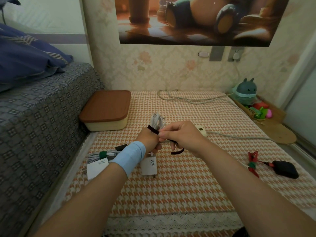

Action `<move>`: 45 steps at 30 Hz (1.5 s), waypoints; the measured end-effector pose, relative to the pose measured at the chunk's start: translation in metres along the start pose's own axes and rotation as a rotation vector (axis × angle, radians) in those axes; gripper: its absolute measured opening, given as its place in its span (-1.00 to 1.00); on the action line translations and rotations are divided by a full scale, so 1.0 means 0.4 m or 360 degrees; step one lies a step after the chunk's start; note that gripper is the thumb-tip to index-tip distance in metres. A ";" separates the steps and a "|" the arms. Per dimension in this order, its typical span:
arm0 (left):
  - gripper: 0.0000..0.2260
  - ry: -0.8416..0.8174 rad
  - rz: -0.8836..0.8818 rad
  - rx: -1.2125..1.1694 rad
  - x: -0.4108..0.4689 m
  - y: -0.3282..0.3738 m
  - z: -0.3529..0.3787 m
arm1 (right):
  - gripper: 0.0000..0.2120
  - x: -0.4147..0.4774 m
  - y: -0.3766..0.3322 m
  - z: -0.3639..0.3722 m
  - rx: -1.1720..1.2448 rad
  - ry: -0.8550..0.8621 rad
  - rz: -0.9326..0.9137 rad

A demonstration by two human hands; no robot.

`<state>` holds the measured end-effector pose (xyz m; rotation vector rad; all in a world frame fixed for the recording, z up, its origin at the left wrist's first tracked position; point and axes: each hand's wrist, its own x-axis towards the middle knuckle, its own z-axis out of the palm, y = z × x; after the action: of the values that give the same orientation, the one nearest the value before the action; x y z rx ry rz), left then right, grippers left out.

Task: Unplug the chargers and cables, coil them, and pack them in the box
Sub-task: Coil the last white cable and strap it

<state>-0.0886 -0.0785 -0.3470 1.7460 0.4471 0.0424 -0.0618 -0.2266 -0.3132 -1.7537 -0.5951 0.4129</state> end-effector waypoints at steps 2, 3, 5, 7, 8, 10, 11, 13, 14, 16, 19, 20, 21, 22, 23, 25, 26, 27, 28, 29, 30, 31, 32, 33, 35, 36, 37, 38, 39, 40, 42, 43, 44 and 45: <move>-0.78 -0.0057 0.0040 0.0152 0.000 0.005 0.013 | -0.88 0.003 -0.005 0.010 -0.0020 0.0051 0.0023; -0.78 -0.0071 0.0060 0.0183 0.000 0.005 0.016 | -0.87 0.006 -0.005 0.012 -0.0043 0.0086 0.0047; -0.79 -0.0075 0.0046 0.0196 -0.004 0.009 0.015 | -0.88 0.012 0.002 0.014 -0.0112 0.0163 0.0094; -0.83 -0.0089 0.0021 0.0185 -0.006 0.011 0.009 | -0.85 0.019 0.012 0.023 -0.0198 0.0258 0.0132; -0.86 -0.0104 0.0021 0.0196 -0.006 0.014 0.007 | -0.82 0.022 0.015 0.029 -0.0238 0.0310 0.0150; -0.87 -0.0160 0.0050 0.0245 -0.006 0.013 0.002 | -0.77 0.026 0.018 0.039 -0.0289 0.0395 0.0175; -0.90 -0.0197 0.0070 0.0251 -0.006 0.013 -0.001 | -0.75 0.027 0.019 0.044 -0.0291 0.0424 0.0173; -0.95 -0.0285 0.0088 0.0196 -0.010 0.012 -0.009 | -0.74 0.029 0.022 0.052 -0.0286 0.0480 0.0148; -0.95 -0.0337 0.0109 0.0189 -0.012 0.009 -0.015 | -0.74 0.031 0.024 0.056 -0.0293 0.0513 0.0135; -0.90 -0.0469 0.0209 0.0267 -0.011 0.000 -0.029 | -0.74 0.033 0.026 0.058 -0.0305 0.0569 0.0132; -0.91 -0.0688 0.0132 0.0010 -0.017 -0.005 -0.043 | -0.74 0.031 0.025 0.048 -0.0329 0.0571 0.0189; -0.90 -0.0748 0.0041 -0.0220 -0.022 -0.001 -0.042 | -0.74 0.031 0.025 0.045 -0.0321 0.0560 0.0208; -0.83 -0.0763 -0.0041 -0.0422 -0.023 0.000 -0.040 | -0.72 0.030 0.025 0.042 -0.0318 0.0561 0.0219; -0.77 -0.0739 -0.0102 -0.0560 -0.026 0.002 -0.036 | -0.68 0.032 0.027 0.041 -0.0318 0.0574 0.0222; -0.73 -0.0684 -0.0135 -0.0649 -0.024 0.002 -0.030 | -0.65 0.032 0.028 0.042 -0.0316 0.0592 0.0221; -0.79 -0.0525 -0.0106 -0.0695 -0.021 -0.001 -0.016 | -0.64 0.033 0.028 0.043 -0.0297 0.0617 0.0231; -0.87 -0.0448 -0.0081 -0.0686 -0.019 -0.002 -0.009 | -0.66 0.032 0.028 0.040 -0.0247 0.0613 0.0232; -0.89 -0.0389 -0.0065 -0.0674 -0.016 -0.003 -0.006 | -0.70 0.031 0.028 0.035 -0.0169 0.0584 0.0229; -0.88 -0.0345 -0.0053 -0.0647 -0.014 -0.004 -0.005 | -0.75 0.029 0.027 0.027 -0.0073 0.0530 0.0231; -0.87 -0.0310 -0.0038 -0.0613 -0.010 -0.007 -0.007 | -0.80 0.028 0.026 0.019 0.0000 0.0460 0.0242; -0.86 -0.0289 -0.0026 -0.0582 -0.007 -0.008 -0.012 | -0.86 0.027 0.028 0.008 0.0025 0.0380 0.0261; -0.85 -0.0281 -0.0014 -0.0553 -0.005 -0.009 -0.019 | -0.91 0.026 0.032 -0.005 0.0011 0.0296 0.0289; -0.83 -0.0286 -0.0011 -0.0533 -0.004 -0.010 -0.025 | -0.95 0.024 0.038 -0.019 -0.0001 0.0213 0.0313; -0.82 -0.0303 -0.0007 -0.0526 -0.005 -0.011 -0.032 | -0.94 0.023 0.045 -0.032 -0.0013 0.0142 0.0339; -0.78 -0.0339 0.0027 -0.0494 -0.010 -0.014 -0.037 | -0.90 0.017 0.055 -0.053 -0.0028 0.0048 0.0394; -0.76 -0.0346 0.0057 -0.0470 -0.010 -0.016 -0.038 | -0.90 0.016 0.060 -0.060 -0.0017 0.0014 0.0406; -0.74 -0.0349 0.0089 -0.0463 -0.009 -0.017 -0.037 | -0.90 0.015 0.063 -0.065 -0.0002 -0.0013 0.0413; -0.72 -0.0346 0.0117 -0.0468 -0.008 -0.018 -0.037 | -0.90 0.014 0.066 -0.070 0.0001 -0.0029 0.0417; -0.70 -0.0336 0.0132 -0.0482 -0.006 -0.018 -0.037 | -0.90 0.015 0.068 -0.074 -0.0021 -0.0034 0.0416; -0.69 -0.0330 0.0137 -0.0495 -0.006 -0.017 -0.039 | -0.90 0.016 0.071 -0.078 -0.0074 -0.0038 0.0408; -0.67 -0.0355 0.0135 -0.0478 -0.009 -0.011 -0.042 | -0.92 0.017 0.076 -0.083 -0.0230 -0.0057 0.0377; -0.66 -0.0380 0.0136 -0.0456 -0.012 -0.010 -0.043 | -0.93 0.018 0.079 -0.083 -0.0337 -0.0067 0.0355; -0.65 -0.0405 0.0134 -0.0439 -0.015 -0.008 -0.042 | -0.94 0.021 0.085 -0.082 -0.0456 -0.0067 0.0326; -0.64 -0.0421 0.0128 -0.0421 -0.020 -0.005 -0.043 | -0.94 0.024 0.091 -0.080 -0.0566 -0.0062 0.0297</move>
<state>-0.1011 -0.0648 -0.3431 1.4824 0.1683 -0.0688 -0.0296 -0.2532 -0.3395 -2.1559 -0.5587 0.4939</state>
